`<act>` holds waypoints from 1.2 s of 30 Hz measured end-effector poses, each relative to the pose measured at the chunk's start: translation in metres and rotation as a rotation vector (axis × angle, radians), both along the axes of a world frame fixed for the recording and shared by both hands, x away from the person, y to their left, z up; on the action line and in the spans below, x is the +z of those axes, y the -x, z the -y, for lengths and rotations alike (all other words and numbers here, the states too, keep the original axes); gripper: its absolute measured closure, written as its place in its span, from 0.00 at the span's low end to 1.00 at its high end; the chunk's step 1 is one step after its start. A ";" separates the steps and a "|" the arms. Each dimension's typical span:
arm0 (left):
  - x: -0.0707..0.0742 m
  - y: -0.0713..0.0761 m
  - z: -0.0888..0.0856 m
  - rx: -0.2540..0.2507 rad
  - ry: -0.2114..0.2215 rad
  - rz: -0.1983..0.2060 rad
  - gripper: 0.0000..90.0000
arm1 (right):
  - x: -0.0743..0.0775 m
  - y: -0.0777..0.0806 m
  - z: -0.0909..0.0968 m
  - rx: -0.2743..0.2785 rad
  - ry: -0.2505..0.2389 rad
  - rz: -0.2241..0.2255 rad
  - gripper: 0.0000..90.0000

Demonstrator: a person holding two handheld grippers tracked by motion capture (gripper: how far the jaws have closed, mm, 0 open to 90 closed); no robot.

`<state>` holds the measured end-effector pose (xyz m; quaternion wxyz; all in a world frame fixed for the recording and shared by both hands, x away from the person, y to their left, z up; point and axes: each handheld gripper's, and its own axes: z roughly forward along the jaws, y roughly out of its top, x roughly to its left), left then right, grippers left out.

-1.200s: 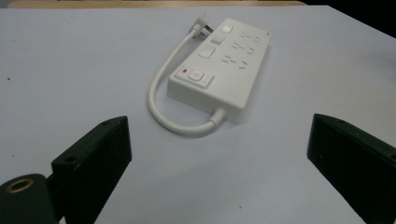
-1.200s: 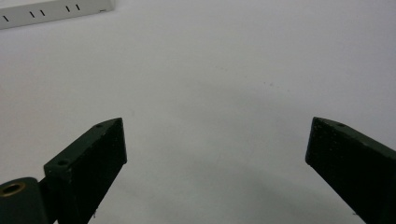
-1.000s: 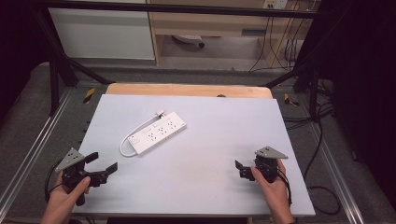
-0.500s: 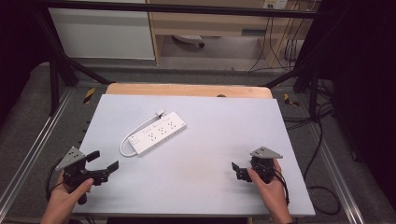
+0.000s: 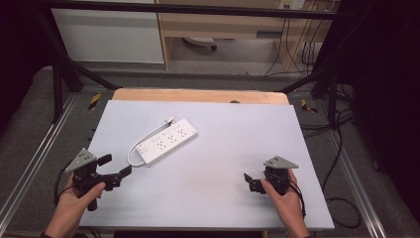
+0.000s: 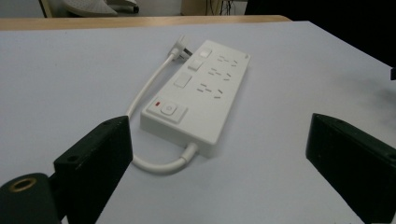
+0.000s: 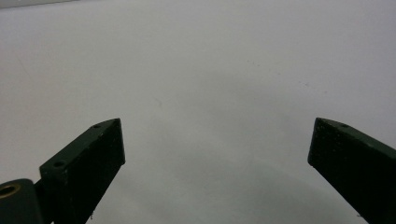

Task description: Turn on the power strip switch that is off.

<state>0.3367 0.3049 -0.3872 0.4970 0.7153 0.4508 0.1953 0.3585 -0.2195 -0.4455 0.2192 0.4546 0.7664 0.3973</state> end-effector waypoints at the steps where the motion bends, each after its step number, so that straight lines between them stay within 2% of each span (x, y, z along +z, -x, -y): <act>1: 0.002 -0.001 0.002 0.000 0.009 0.002 0.08 | 0.000 0.000 0.000 -0.002 -0.001 -0.002 0.05; 2: 0.003 -0.003 0.003 -0.002 0.017 0.002 0.08 | 0.000 0.000 0.000 -0.004 -0.003 -0.003 0.05; 36: 0.014 -0.047 0.046 -0.022 -0.017 -0.014 0.08 | -0.001 0.002 -0.004 0.012 0.013 -0.007 0.04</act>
